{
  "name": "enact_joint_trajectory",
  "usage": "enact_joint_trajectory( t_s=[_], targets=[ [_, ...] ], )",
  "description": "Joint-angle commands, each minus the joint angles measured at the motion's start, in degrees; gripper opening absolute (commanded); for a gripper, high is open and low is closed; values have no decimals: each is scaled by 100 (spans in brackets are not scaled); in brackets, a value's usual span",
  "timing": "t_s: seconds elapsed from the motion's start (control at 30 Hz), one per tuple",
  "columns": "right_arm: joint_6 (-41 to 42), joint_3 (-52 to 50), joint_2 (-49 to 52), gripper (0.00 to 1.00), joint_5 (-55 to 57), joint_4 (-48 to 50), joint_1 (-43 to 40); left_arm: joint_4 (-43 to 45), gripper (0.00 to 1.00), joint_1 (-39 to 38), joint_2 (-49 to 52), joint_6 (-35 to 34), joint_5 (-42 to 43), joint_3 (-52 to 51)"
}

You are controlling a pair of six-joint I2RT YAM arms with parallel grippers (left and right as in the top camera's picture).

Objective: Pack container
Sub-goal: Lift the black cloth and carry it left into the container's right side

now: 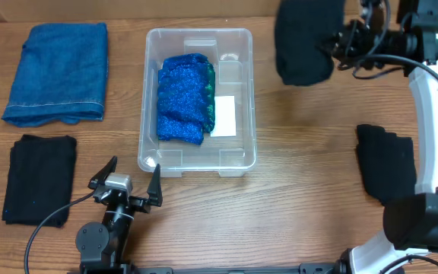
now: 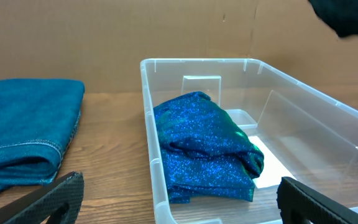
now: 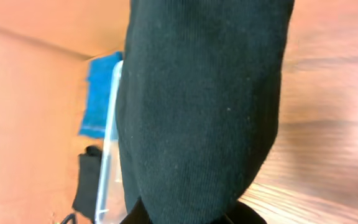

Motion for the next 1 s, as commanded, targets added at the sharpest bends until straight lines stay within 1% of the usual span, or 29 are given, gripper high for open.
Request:
enact_joint_trajectory(
  t_s=[0.0, 0.23, 0.47, 0.67, 0.97],
  targets=[
    [225, 208, -44, 4, -162, 315, 560, 7, 100, 28, -59, 107, 9, -20],
    [883, 201, -22, 4, 1764, 570, 1705, 9, 100, 28, -59, 107, 9, -20],
    [1364, 190, 175, 4, 2852, 796, 2575, 9, 100, 28, -59, 107, 9, -20],
    [1539, 131, 636, 4, 3005, 970, 2800, 9, 100, 28, -59, 107, 9, -20],
    [1580, 131, 1338, 4, 2411, 1215, 2800, 9, 100, 28, -59, 107, 9, -20]
  ],
)
